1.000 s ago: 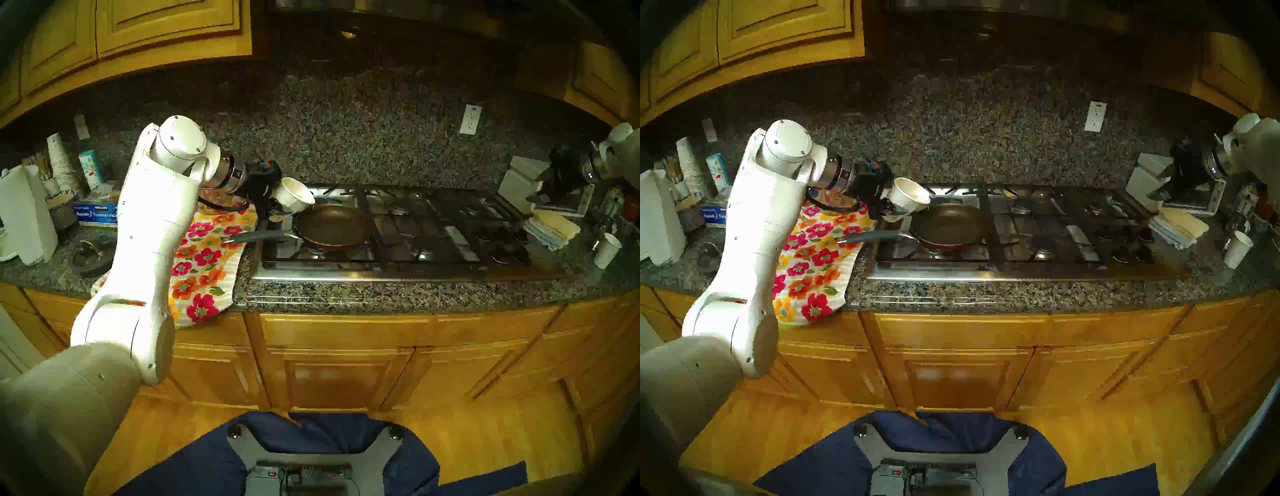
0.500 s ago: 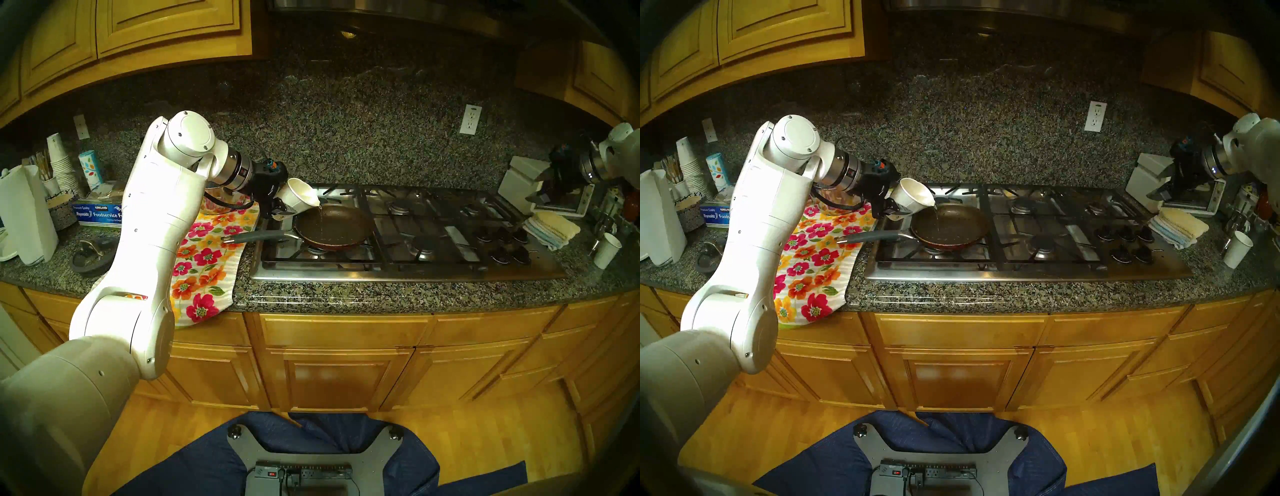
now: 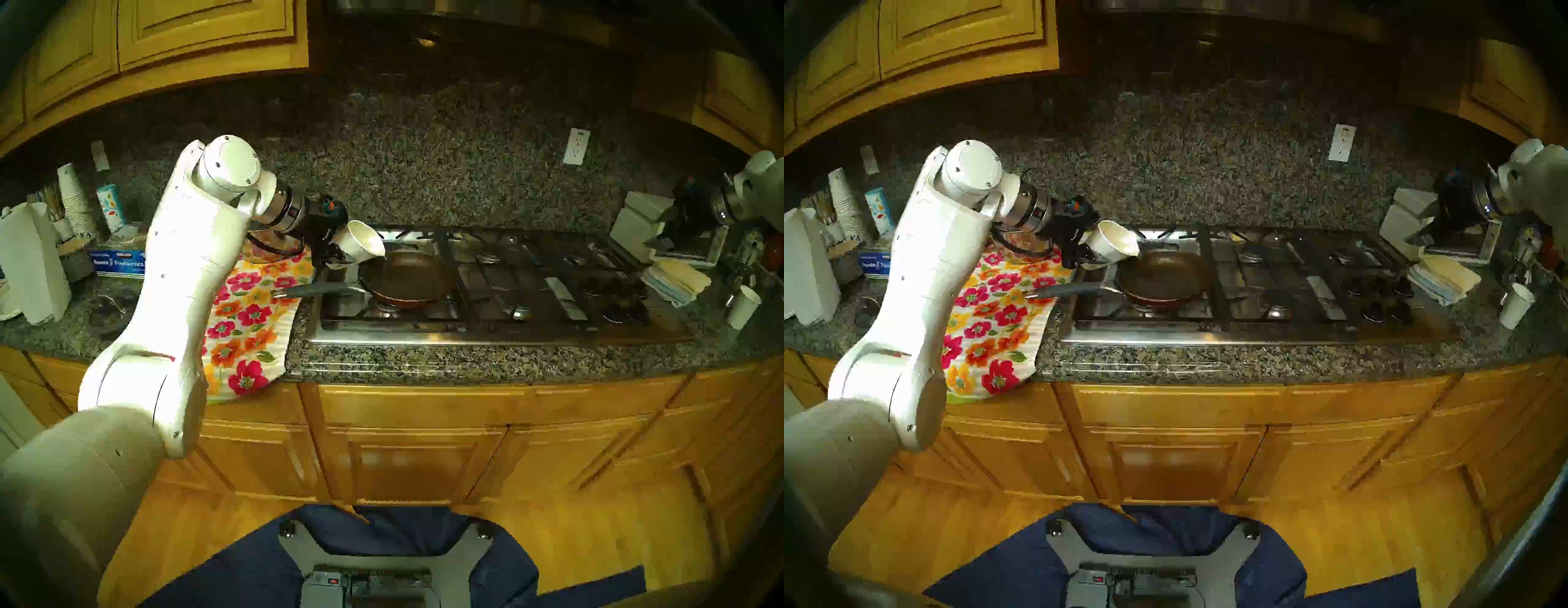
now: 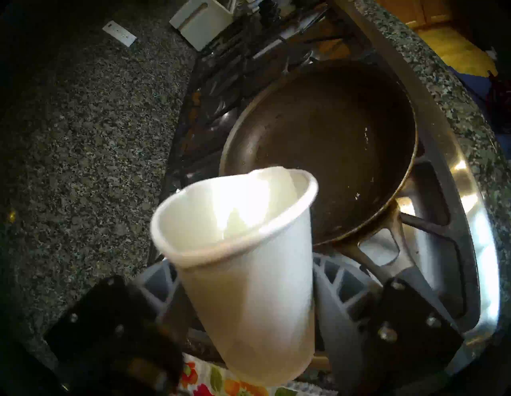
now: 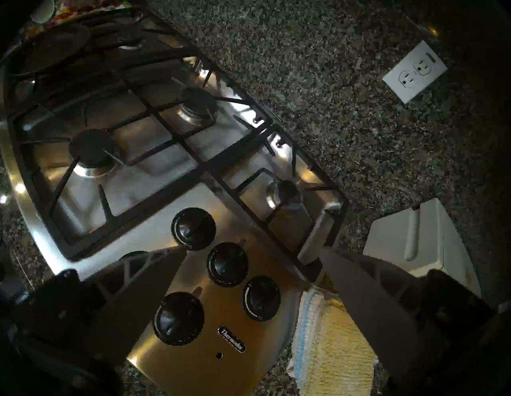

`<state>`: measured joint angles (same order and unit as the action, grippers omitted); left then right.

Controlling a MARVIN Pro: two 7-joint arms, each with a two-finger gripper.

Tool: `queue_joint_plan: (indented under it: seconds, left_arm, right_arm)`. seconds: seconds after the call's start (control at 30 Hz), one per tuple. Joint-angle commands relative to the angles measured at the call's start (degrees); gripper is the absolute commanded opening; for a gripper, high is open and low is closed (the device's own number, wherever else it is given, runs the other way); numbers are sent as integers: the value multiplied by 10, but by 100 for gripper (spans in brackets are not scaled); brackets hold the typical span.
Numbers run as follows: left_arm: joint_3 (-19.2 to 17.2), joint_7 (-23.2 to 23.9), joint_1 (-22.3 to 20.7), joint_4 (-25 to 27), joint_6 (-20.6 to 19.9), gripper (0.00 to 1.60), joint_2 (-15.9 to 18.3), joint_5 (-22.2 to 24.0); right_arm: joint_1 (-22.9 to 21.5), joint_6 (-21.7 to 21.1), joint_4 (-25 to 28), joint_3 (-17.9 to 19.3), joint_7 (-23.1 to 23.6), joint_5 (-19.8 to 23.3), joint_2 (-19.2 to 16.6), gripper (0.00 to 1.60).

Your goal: Pick up the water cup, pour water into the pot, turn on the stove

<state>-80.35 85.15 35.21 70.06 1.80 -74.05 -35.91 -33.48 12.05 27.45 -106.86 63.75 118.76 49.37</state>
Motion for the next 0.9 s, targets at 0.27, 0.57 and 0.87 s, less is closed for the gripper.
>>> queue_joint_plan:
  seconds: [0.27, 0.57, 0.87]
  left_arm:
    - [11, -2, -49, -3, 29, 80, 5, 8]
    - [25, -2, -58, -5, 45, 79, 3, 8]
    - [39, -2, -76, -18, 60, 80, -1, 5]
  right_arm:
    - [-18, 1, -14, -1, -2, 1, 1, 160]
    - [-18, 1, -14, -1, -2, 1, 1, 160]
    - [-18, 1, -14, -1, -2, 1, 1, 160]
